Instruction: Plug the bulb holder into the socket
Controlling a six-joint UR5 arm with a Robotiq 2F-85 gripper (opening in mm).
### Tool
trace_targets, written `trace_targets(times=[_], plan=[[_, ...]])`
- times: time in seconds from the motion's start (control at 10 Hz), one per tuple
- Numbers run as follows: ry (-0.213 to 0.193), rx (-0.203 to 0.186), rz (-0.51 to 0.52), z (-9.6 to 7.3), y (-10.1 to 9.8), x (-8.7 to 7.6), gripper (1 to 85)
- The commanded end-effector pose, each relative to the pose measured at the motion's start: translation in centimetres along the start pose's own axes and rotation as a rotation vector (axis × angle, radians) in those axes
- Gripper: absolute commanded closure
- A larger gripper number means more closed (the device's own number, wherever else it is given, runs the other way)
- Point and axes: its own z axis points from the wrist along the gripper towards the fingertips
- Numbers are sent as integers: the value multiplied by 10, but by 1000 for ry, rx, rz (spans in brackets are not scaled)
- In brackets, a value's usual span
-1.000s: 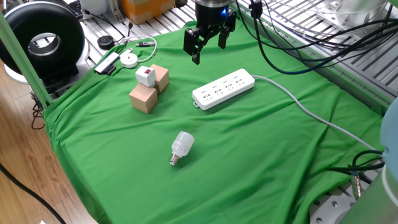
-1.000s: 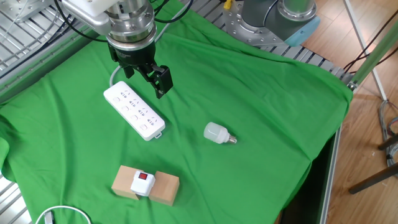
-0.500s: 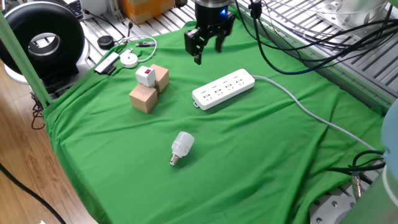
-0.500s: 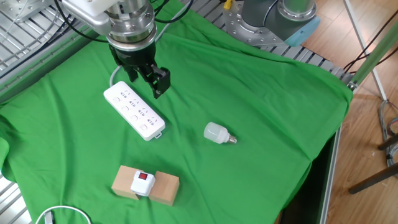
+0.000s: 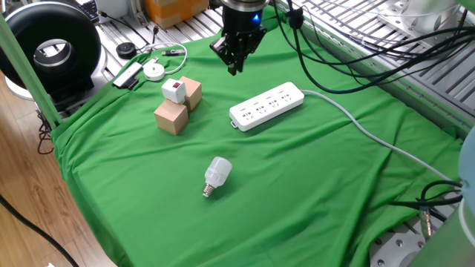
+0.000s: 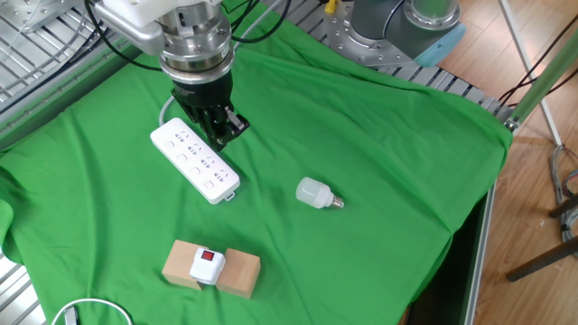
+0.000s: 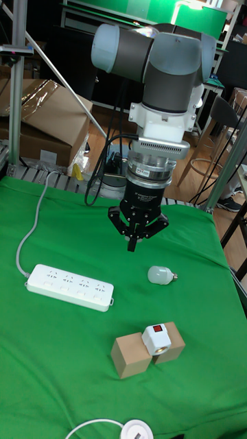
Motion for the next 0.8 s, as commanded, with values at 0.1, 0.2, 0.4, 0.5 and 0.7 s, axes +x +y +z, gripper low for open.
trace_targets(times=[0.1,0.2,0.4,0.5,0.7], plan=[[-8,-17,4,3,8,-4,847],[2,13,-18,3,1,-1,847],[59,76,-13,2,-16,14,847],[62,87,-45,1,-19,14,847],[111,65,-113,1,-15,26,847]])
